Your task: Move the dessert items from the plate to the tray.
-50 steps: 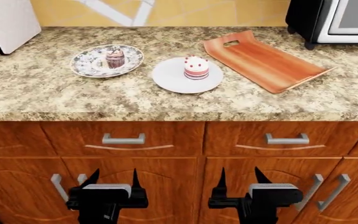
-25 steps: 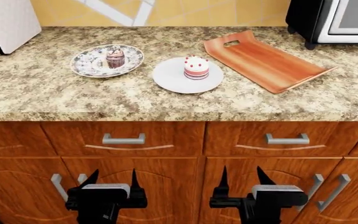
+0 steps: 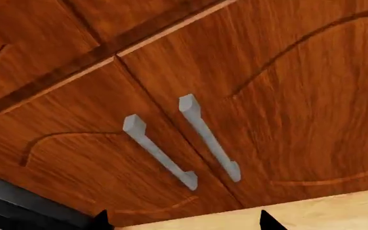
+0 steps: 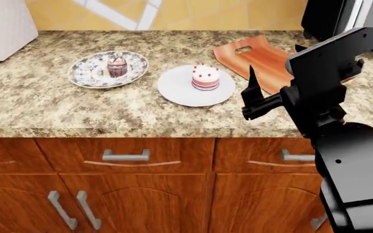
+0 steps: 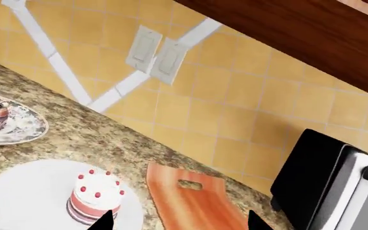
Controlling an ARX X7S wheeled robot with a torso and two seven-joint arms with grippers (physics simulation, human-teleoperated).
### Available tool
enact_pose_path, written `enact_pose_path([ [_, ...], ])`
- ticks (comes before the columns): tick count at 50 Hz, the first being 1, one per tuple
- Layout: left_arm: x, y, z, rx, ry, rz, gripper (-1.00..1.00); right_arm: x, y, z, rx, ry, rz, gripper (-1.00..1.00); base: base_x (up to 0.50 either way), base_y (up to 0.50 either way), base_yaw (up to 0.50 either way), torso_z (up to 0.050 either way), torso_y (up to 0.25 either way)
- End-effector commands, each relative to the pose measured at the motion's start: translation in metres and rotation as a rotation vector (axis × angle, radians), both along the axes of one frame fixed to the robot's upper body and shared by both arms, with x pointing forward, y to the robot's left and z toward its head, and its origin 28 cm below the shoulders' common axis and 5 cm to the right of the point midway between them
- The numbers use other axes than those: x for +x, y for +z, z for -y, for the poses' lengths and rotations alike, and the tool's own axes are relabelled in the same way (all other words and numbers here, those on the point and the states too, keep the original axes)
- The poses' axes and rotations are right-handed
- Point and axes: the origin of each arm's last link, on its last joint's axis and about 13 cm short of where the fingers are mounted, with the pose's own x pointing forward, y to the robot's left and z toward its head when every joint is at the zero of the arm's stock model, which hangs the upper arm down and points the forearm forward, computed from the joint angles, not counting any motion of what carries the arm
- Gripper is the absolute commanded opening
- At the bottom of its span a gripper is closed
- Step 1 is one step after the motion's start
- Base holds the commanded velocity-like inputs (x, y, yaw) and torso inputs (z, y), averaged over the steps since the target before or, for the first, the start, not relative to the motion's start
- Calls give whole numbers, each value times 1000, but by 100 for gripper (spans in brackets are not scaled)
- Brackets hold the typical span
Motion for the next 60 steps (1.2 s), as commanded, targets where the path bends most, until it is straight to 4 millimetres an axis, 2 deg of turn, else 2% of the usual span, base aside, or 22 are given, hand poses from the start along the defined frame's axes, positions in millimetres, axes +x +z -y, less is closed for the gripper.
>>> enact_pose_path([
  [1,-114,-14,-61,199,141,-369,100,-2,53,11,-101,-32,5,100,500,0,0,0,0],
  [7,-115,-17,-55,174,92,-390,100,-6,46,11,-91,-20,8,100,500,-6,0,0,0],
  [18,-120,-17,-56,148,61,-419,100,-14,52,9,-106,-2,21,100,500,-15,0,0,0],
  [32,-114,-13,-54,150,24,-284,100,-15,55,7,-117,14,21,100,500,-17,0,0,1],
  [37,-117,-16,-53,124,12,-350,100,-15,54,7,-114,20,21,100,500,-18,0,0,0],
  [47,-121,-16,-54,99,4,-377,100,-11,52,6,-117,31,-11,100,0,0,0,0,0],
  [60,-122,-16,-53,73,-20,-387,100,-10,49,6,-120,34,-14,100,0,0,0,30,-229],
])
